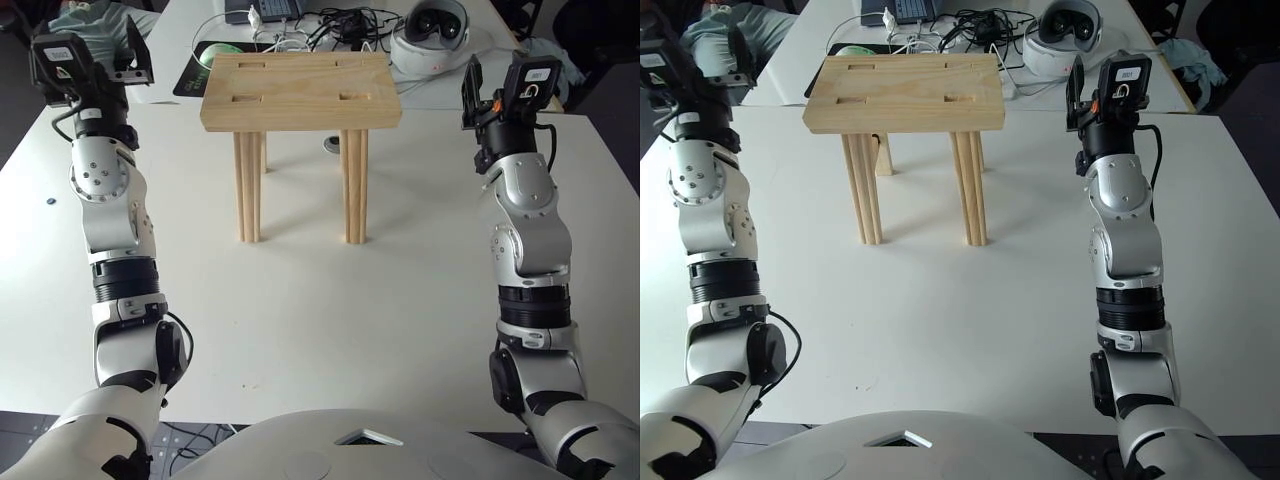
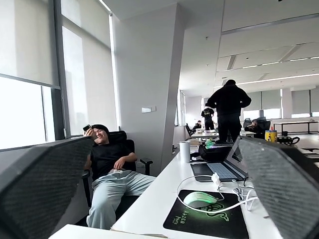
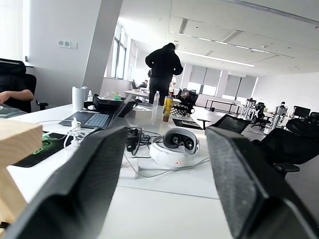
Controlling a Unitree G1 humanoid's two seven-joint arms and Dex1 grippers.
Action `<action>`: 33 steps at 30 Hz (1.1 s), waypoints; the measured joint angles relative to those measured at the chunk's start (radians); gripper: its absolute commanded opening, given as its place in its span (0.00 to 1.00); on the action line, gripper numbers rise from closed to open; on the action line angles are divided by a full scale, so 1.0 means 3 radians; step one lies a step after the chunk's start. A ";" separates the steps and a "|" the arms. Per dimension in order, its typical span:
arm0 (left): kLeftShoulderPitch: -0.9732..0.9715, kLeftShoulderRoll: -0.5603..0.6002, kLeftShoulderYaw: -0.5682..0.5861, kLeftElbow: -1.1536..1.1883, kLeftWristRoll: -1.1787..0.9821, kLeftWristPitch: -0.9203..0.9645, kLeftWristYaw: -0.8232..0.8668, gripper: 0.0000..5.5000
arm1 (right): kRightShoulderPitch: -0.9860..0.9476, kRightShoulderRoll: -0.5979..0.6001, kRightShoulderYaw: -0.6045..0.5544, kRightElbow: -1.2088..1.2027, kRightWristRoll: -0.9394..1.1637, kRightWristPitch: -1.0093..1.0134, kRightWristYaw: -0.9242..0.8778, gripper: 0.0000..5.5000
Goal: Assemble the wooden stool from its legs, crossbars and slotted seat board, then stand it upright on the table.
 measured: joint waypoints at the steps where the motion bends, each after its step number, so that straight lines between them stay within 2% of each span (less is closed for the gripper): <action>1: -0.0003 -0.0013 -0.0014 0.0032 -0.0005 -0.0008 -0.0007 0.98 | 0.0000 0.0037 -0.0015 0.0027 -0.0011 -0.0015 0.0009 0.37; 15: -0.0224 -0.0088 -0.0096 0.0340 -0.0079 -0.0118 -0.0030 0.98 | -0.0064 0.0286 -0.0280 0.0406 -0.0015 -0.0085 0.0149 0.01; 33: -0.0319 -0.0079 -0.0100 0.0473 -0.0086 -0.0242 -0.0035 0.98 | -0.0142 0.0363 -0.0346 0.0560 -0.0149 -0.0087 0.0197 0.00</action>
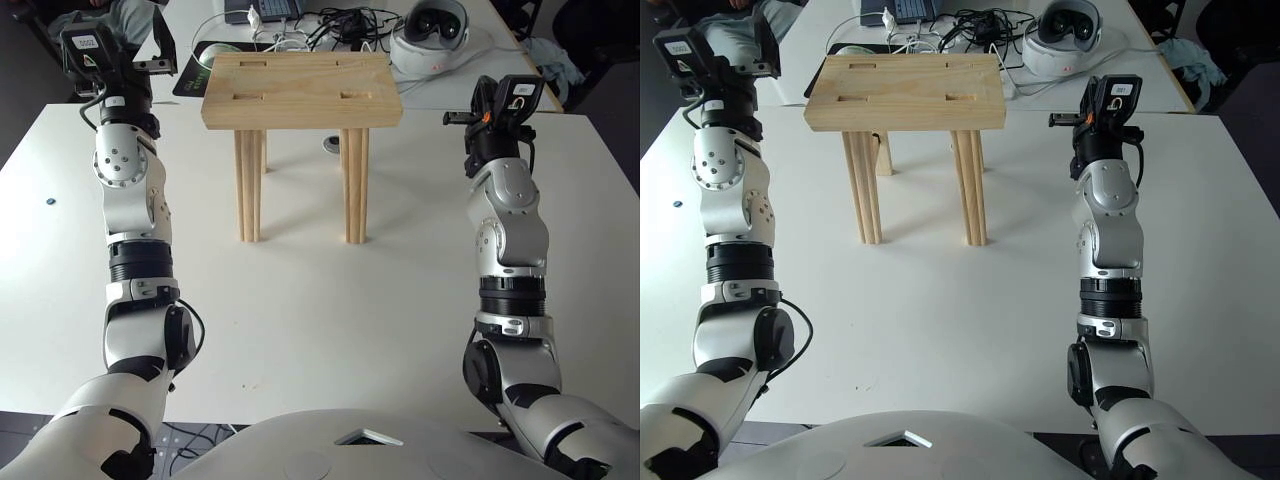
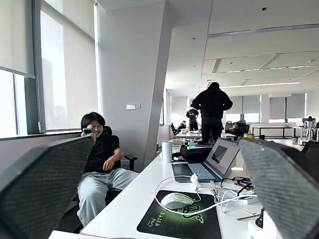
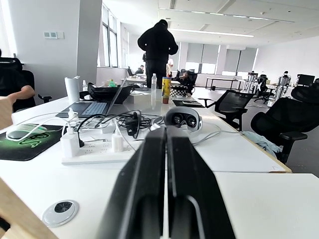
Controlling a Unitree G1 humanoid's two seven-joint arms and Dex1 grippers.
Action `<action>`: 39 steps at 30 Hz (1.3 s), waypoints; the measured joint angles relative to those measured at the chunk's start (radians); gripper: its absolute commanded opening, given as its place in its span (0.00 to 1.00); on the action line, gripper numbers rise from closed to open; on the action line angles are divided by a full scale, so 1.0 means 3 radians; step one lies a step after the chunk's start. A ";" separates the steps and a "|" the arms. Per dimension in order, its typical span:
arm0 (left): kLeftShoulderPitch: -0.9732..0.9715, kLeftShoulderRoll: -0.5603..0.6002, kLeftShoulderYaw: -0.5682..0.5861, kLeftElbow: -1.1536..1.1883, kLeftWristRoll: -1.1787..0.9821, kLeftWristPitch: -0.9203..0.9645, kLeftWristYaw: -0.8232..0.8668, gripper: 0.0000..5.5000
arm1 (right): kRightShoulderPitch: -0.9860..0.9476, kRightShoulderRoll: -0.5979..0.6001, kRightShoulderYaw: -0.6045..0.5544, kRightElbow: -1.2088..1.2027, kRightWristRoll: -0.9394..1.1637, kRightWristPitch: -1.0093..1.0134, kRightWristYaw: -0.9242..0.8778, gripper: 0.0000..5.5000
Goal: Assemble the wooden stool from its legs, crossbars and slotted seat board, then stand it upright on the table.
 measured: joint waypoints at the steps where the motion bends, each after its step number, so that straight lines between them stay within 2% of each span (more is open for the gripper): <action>1: -0.0001 0.0001 0.0001 0.0012 0.0016 -0.0011 0.0011 0.98 | 0.0000 0.0001 0.0000 0.0002 -0.0006 0.0000 -0.0001 0.00; 22: -0.0077 0.0117 0.0076 -0.0126 -0.0033 0.0083 0.0020 0.98 | -0.0035 -0.0001 0.0000 -0.0056 -0.0125 0.0060 0.0148 0.00; 39: -0.0154 0.0006 -0.0002 -0.0032 -0.0137 0.0120 -0.0097 0.98 | -0.0033 0.0084 -0.0035 -0.0001 -0.0133 -0.0010 0.0135 0.00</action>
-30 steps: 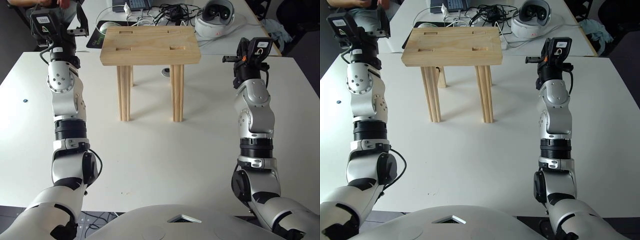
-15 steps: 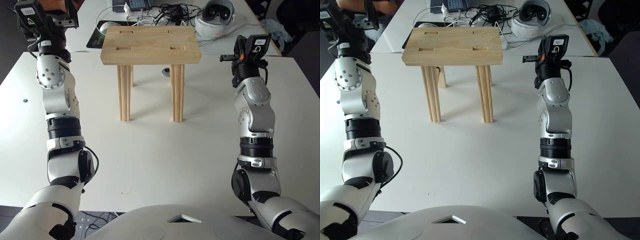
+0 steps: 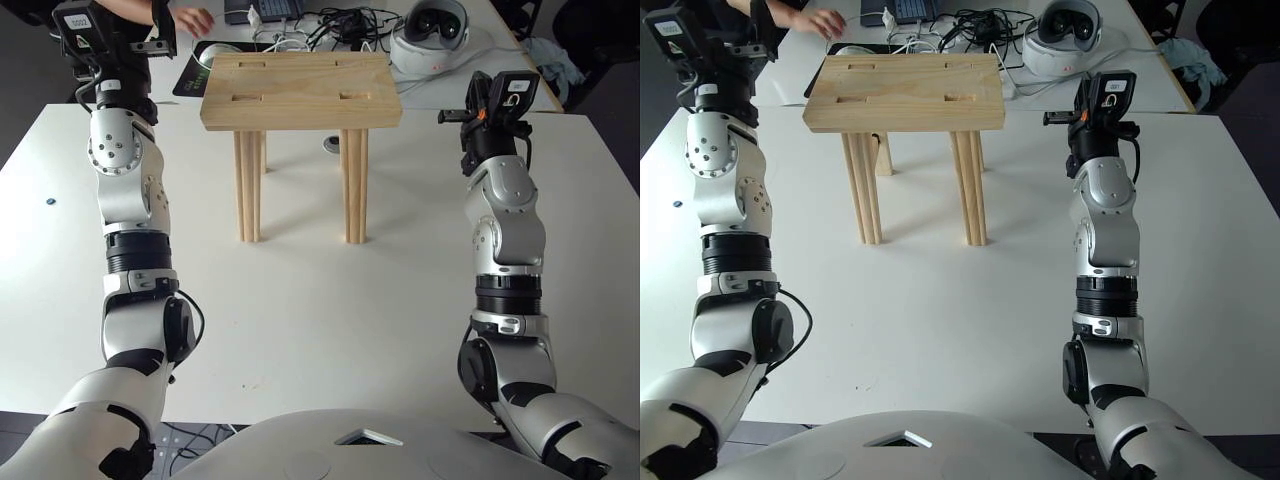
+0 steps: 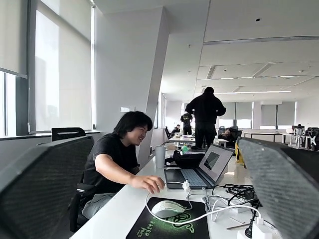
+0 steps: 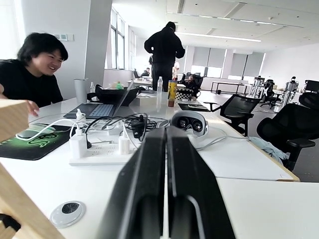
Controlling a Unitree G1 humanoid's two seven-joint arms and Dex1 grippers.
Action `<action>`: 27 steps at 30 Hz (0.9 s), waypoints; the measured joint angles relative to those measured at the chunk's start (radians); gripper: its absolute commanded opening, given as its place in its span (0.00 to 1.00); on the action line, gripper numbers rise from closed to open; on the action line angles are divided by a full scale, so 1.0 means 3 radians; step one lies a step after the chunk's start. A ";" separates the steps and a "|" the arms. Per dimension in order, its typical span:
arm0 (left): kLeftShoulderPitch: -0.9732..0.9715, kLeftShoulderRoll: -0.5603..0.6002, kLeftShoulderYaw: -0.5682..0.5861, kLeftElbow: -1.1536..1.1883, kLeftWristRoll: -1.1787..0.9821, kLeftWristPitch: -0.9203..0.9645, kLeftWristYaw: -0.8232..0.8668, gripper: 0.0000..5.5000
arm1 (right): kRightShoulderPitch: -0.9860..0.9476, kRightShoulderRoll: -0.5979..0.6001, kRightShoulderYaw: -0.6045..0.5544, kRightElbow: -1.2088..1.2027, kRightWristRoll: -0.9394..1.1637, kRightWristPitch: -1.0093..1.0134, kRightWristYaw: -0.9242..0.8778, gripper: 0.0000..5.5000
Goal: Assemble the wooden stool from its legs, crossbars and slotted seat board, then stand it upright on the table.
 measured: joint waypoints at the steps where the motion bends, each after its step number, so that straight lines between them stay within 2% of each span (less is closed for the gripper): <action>1: 0.0000 -0.0001 -0.0001 0.0007 0.0001 -0.0002 0.0000 0.98 | 0.0000 0.0003 0.0000 0.0018 -0.0002 -0.0015 0.0000 0.00; 27: -0.0004 0.0028 0.0002 0.0190 0.0021 -0.0134 -0.0070 0.98 | -0.0055 0.0050 0.0051 0.0272 -0.0138 -0.0282 0.0020 0.00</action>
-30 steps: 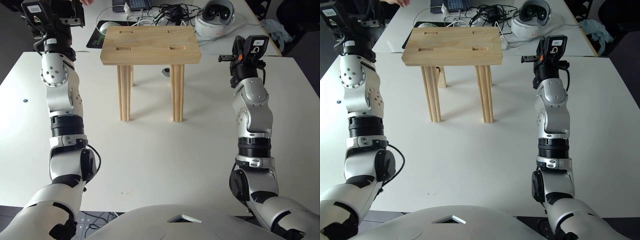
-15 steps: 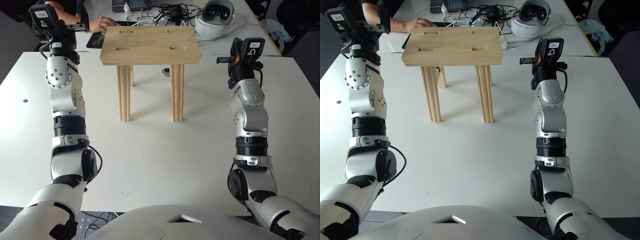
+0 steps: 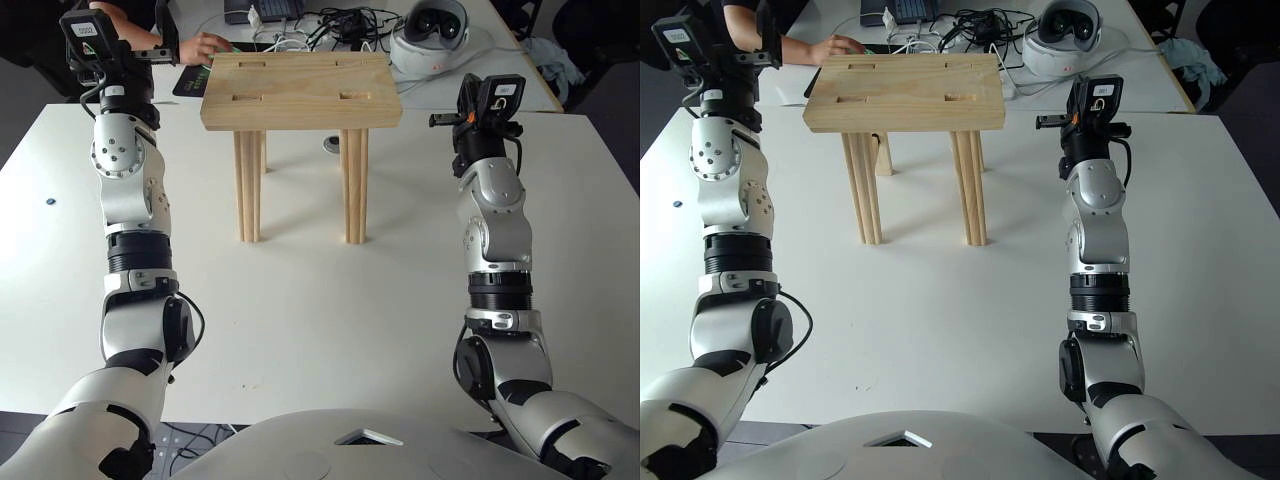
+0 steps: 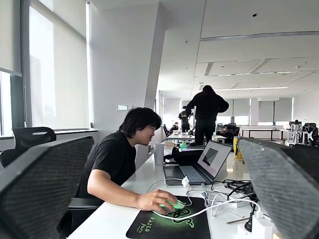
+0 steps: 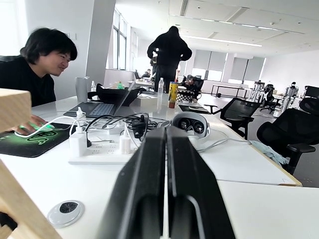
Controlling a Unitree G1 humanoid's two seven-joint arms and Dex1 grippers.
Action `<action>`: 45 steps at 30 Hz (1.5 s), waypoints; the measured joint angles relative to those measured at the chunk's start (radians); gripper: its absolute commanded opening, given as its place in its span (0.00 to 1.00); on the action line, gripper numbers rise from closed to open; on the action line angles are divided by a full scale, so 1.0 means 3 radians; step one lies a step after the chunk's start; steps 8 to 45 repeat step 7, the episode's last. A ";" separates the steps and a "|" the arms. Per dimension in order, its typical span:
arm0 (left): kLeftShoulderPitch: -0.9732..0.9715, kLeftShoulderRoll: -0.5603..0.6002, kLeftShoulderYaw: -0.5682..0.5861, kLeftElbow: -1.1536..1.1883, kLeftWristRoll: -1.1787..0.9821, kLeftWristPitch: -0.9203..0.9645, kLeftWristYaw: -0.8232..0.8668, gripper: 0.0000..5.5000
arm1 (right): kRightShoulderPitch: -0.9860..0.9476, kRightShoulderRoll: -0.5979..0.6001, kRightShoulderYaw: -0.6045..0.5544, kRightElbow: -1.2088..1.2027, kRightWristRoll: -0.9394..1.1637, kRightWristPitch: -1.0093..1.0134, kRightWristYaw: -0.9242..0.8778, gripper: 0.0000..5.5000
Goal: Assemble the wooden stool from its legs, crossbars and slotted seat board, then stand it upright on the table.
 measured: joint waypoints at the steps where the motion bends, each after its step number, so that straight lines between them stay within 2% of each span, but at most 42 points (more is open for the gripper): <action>1: -0.0001 0.0005 0.0001 0.0006 0.0001 -0.0001 0.0000 0.98 | -0.0001 0.0000 0.0000 0.0004 -0.0003 0.0000 0.0000 0.00; 45: -0.0003 0.0039 -0.0005 0.0024 0.0037 -0.0045 0.0001 0.98 | -0.0043 0.0050 -0.0005 0.0017 0.0006 -0.0046 -0.0009 0.00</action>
